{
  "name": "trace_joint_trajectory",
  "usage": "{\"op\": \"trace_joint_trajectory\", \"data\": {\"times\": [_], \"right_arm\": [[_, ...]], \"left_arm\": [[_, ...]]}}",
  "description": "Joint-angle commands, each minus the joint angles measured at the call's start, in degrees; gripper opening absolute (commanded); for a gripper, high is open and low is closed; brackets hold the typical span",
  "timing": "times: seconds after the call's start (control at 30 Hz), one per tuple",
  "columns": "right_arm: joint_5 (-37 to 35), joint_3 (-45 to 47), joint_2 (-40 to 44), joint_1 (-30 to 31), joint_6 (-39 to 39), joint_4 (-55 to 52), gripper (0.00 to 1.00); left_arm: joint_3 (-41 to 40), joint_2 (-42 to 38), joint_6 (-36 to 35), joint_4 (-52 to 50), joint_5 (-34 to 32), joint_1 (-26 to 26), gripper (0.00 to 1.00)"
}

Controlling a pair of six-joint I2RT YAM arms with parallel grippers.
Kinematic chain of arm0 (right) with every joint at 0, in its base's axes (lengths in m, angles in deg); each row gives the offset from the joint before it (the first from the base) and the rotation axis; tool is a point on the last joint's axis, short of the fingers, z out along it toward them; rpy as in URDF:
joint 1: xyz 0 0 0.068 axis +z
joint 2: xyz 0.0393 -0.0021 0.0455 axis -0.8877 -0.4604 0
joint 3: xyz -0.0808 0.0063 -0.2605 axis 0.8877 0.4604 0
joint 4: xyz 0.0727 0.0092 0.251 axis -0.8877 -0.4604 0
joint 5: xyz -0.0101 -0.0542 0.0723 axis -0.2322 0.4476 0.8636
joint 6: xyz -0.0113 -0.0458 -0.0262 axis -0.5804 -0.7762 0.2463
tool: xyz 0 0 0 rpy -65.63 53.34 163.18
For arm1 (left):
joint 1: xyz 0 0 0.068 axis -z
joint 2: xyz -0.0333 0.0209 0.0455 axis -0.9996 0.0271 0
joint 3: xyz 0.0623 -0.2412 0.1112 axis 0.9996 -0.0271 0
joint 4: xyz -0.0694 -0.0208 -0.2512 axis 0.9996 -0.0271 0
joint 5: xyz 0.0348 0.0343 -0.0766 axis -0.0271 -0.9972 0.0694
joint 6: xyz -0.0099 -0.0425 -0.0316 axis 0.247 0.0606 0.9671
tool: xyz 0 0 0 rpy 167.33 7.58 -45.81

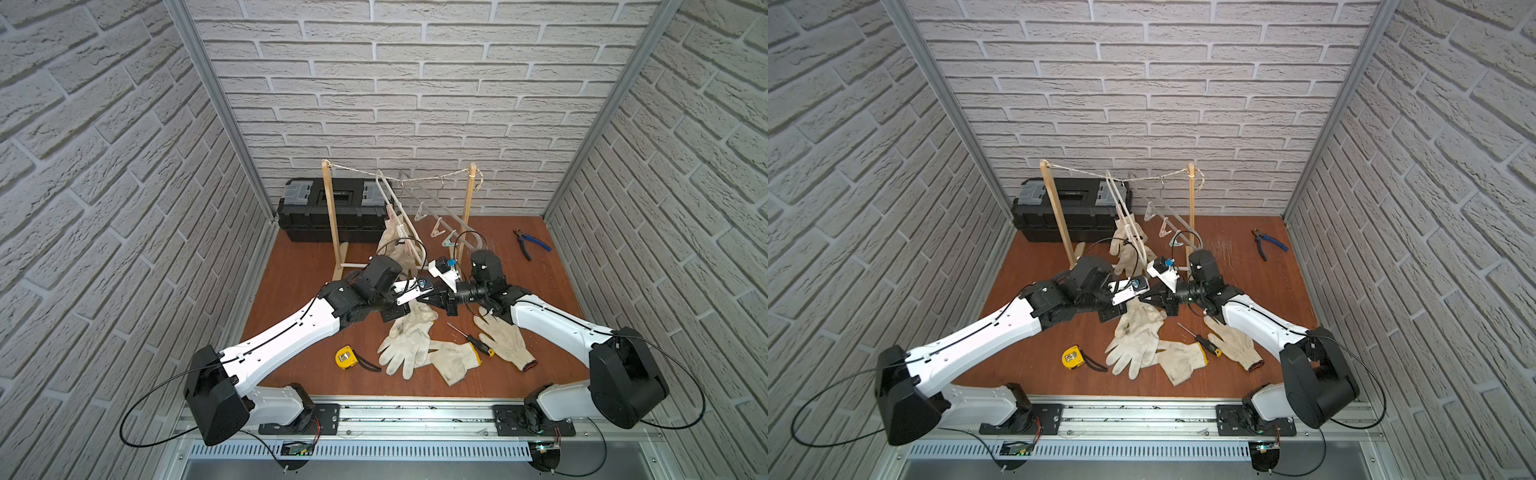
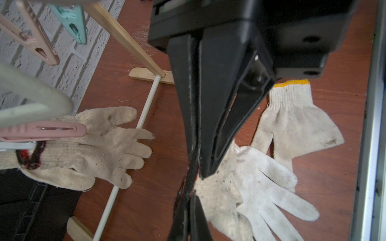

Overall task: Clip the gloves onto a hanger to dry
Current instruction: Pick up the glove from the center of the board, then open the clamp at the hanger.

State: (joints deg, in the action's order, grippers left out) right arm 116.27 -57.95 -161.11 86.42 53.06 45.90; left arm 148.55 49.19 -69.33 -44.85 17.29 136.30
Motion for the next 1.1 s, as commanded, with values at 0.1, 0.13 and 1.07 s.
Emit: {"op": "trace_joint_trajectory", "data": {"times": [0.1,0.13,1.07], "right_arm": [[-5.81,-2.96,2.22,-0.45,-3.3,-8.24,0.02],[-7.65,-3.88,1.97,-0.46,-4.23,-10.35,0.02],[-30.81,-19.01,0.81,-1.11,-8.27,-29.92,0.02]], "left_arm": [[-0.26,-1.93,5.46,1.88,5.69,-5.53,0.48],[-0.37,-2.39,6.48,2.56,8.04,-7.35,0.51],[1.54,19.44,23.03,45.21,29.69,-22.58,0.86]]}}
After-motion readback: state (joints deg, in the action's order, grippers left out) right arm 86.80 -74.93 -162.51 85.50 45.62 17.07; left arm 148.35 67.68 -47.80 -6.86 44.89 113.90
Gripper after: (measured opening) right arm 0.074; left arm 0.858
